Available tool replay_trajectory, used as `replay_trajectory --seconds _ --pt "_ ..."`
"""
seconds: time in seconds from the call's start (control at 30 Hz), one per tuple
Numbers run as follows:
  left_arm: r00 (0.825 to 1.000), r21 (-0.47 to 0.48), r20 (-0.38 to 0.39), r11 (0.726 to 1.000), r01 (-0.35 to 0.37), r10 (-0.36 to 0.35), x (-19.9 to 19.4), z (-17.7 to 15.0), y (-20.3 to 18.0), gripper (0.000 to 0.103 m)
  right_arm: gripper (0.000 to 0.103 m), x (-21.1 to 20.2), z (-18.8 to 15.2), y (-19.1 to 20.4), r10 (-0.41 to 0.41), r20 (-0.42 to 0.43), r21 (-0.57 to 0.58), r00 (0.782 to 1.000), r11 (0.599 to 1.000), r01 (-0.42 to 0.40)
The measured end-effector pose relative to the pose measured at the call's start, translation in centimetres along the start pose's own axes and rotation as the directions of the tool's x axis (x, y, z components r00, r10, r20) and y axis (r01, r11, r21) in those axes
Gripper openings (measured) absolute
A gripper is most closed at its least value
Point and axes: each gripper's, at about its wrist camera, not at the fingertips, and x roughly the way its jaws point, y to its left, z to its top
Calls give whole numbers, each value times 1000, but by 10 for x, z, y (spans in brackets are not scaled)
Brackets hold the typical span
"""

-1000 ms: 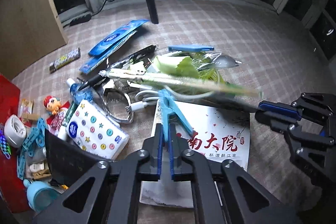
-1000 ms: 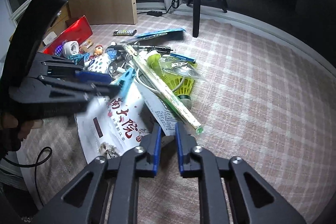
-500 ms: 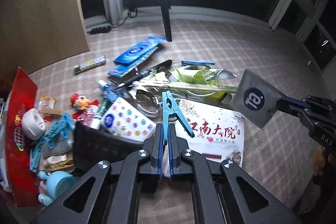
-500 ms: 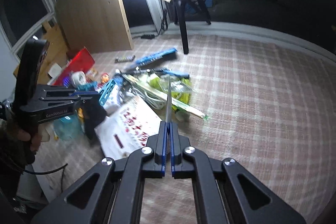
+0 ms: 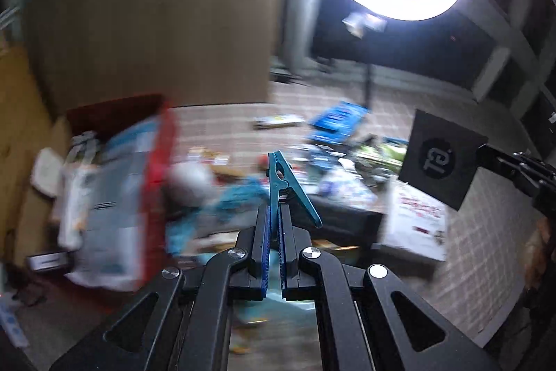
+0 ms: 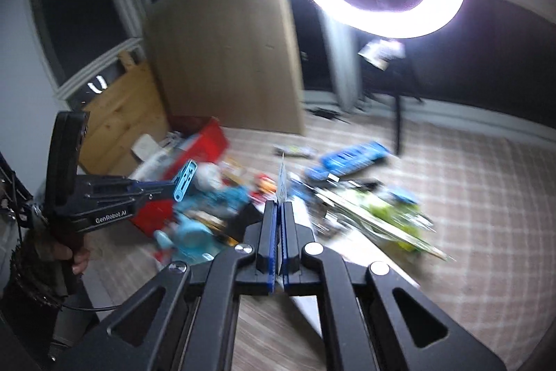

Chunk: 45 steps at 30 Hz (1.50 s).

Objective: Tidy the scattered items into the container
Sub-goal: 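Carry the clothespin and black card into the box and release both, then move both tools back over the pile beside the blue wipes packets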

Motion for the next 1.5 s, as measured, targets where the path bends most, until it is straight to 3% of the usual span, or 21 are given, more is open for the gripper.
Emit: replay_trajectory --seconds 0.33,0.63,0.77,0.8,0.83,0.87,0.93,1.2,1.5 --pt "993 -139 -9 983 -122 122 1 11 164 4 2 101 61 128 132 -2 -69 991 989 -132" --pt "993 -161 -41 981 -112 107 52 41 227 4 2 201 91 187 123 -67 -112 990 985 -130" --pt "991 -161 -51 978 -132 125 72 50 240 9 4 234 95 199 161 -97 -127 982 977 -172" --pt "989 -166 -54 975 -145 138 75 52 242 30 6 240 94 202 144 -120 -138 982 977 -160" --pt "986 -173 -53 971 -163 156 75 51 242 56 21 246 92 205 122 -145 -149 982 978 -143" --pt "983 -180 -52 967 -180 174 75 51 243 63 45 247 90 205 94 -145 -154 985 981 -116" --pt "982 -182 -43 965 -187 182 73 49 243 66 61 242 84 203 61 -116 -160 991 984 -80" --pt "990 -179 -21 974 -143 141 66 42 231 65 61 216 71 174 29 -99 -118 995 992 -41" --pt "996 -67 -29 994 -86 84 63 52 167 64 61 177 56 113 -32 -92 -62 995 998 26"
